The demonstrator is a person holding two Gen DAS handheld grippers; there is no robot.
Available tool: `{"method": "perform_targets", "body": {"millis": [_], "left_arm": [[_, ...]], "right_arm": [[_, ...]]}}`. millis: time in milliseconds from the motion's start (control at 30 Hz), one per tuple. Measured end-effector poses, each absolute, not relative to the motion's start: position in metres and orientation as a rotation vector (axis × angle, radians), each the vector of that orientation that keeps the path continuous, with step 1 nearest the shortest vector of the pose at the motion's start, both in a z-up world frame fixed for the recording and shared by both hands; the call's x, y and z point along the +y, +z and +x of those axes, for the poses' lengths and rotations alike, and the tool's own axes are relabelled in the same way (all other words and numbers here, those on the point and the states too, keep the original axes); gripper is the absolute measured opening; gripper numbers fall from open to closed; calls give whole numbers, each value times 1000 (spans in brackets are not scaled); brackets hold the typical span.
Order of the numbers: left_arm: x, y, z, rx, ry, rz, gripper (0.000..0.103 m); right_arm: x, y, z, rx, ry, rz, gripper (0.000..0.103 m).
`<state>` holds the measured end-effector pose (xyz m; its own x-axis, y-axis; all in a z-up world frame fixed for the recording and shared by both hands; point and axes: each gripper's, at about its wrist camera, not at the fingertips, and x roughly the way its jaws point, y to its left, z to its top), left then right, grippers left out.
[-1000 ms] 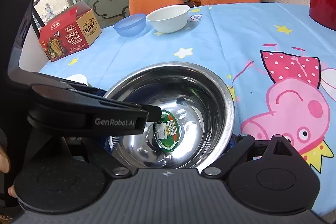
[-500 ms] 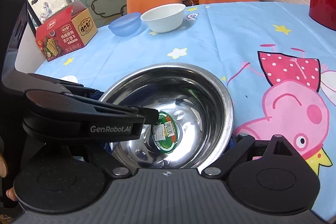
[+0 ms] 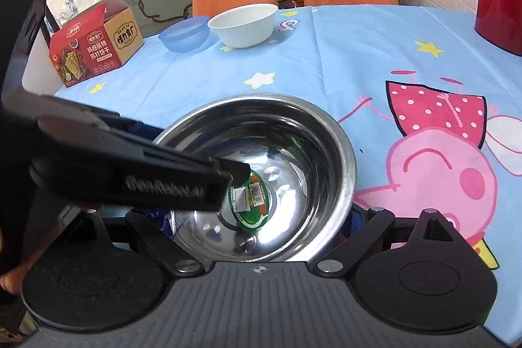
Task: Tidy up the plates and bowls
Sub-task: 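Carry the steel bowl onto the plate stack and open the left tool, then reach the left tool to the white ceramic bowl rim and grasp it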
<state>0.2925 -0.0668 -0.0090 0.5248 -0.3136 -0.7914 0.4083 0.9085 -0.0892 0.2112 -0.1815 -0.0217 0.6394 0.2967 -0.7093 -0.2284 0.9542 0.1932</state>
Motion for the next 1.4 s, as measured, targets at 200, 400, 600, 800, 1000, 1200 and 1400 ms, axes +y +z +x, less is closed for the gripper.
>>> {"method": "perform_targets", "body": {"millis": [200, 400, 600, 800, 1000, 1200, 1400], "left_arm": [[-33, 26, 304, 828, -366, 75, 72], [16, 57, 331, 761, -260, 35, 74], [45, 74, 383, 737, -203, 34, 74], [43, 75, 461, 764, -240, 22, 74], [16, 54, 539, 816, -334, 52, 74], [-3, 14, 581, 895, -354, 133, 74], [-17, 0, 596, 894, -390, 186, 74]], "right_arm": [[-200, -11, 204, 811, 269, 111, 80], [-213, 25, 216, 725, 238, 106, 80], [-204, 55, 281, 685, 268, 17, 80], [-180, 65, 362, 704, 331, -97, 80], [-156, 32, 426, 778, 416, -202, 80], [-149, 0, 462, 846, 455, -211, 80], [-141, -16, 484, 863, 465, -185, 80]]}}
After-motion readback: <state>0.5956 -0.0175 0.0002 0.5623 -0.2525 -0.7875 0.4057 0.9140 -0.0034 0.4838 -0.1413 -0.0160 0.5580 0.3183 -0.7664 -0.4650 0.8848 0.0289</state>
